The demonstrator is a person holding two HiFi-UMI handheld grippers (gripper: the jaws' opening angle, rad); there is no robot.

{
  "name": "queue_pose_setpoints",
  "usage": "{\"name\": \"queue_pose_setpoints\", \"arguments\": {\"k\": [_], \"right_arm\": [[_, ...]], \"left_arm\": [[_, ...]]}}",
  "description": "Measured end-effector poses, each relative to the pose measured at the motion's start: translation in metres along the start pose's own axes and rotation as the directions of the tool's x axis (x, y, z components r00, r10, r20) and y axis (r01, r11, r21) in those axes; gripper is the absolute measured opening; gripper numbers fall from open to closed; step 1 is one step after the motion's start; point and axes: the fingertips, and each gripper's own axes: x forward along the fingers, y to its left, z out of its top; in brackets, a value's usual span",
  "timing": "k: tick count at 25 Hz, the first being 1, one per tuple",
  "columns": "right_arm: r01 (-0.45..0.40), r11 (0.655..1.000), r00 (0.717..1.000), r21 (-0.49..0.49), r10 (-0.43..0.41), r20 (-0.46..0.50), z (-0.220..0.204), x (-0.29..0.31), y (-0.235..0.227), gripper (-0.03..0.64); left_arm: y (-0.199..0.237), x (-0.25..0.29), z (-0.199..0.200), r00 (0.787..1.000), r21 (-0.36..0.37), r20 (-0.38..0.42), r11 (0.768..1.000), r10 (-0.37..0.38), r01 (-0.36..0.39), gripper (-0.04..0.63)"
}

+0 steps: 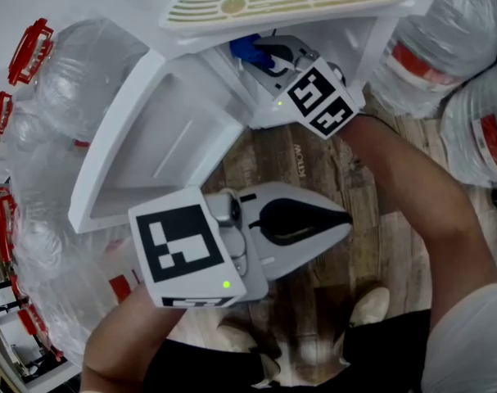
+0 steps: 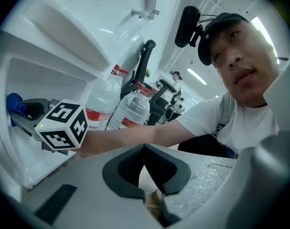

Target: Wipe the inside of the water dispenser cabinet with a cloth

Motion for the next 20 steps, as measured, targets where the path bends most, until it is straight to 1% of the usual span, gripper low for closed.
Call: {"name": "queue_pose_setpoints", "arguments": {"k": [2, 4, 8, 12, 15, 17, 20], "right_arm": [[-0.025, 1.0, 1.0, -0.007, 0.025, 0.006, 0.001, -0.008, 0.006, 0.084], [-0.026, 1.0, 1.0, -0.002, 0.026, 0.014, 0.003, -0.014, 0.007, 0.084], [0.052, 0.998, 0.998, 0.029, -0.053, 0.037, 0.012, -0.017, -0.021, 0.084], [0.109, 0.994, 0.994, 0.015, -0.109, 0.027, 0.016, -0.006, -0.046, 0.084], [0.145, 0.989, 0.989, 0.038, -0.145, 0.008, 0.016, 0.007, -0.063, 0.084], [0.135, 0.99, 0.991, 0.049, -0.135, -0.004, 0.014, 0.016, -0.064, 0.084], [0.088, 0.996, 0.996, 0.029, -0.089, 0.006, 0.016, 0.021, -0.05, 0.084]], "left_arm": [[-0.001, 0.0, 0.0, 1.0, 0.002, 0.001, 1.0, -0.002, 0.002, 0.0], [-0.001, 0.0, -0.001, 1.0, 0.0, 0.0, 1.0, -0.002, 0.002, 0.0], [-0.002, 0.002, -0.001, 1.0, -0.001, 0.0, 1.0, -0.004, 0.004, 0.0], [-0.003, 0.001, 0.002, 1.0, -0.023, 0.017, 1.0, -0.009, 0.009, 0.0], [-0.004, 0.002, 0.004, 1.0, -0.025, 0.023, 1.0, -0.011, 0.012, 0.0], [-0.004, 0.002, 0.003, 1.0, -0.025, 0.02, 1.0, -0.01, 0.011, 0.0], [-0.003, 0.003, 0.0, 1.0, -0.031, 0.013, 0.999, -0.009, 0.009, 0.0]]}}
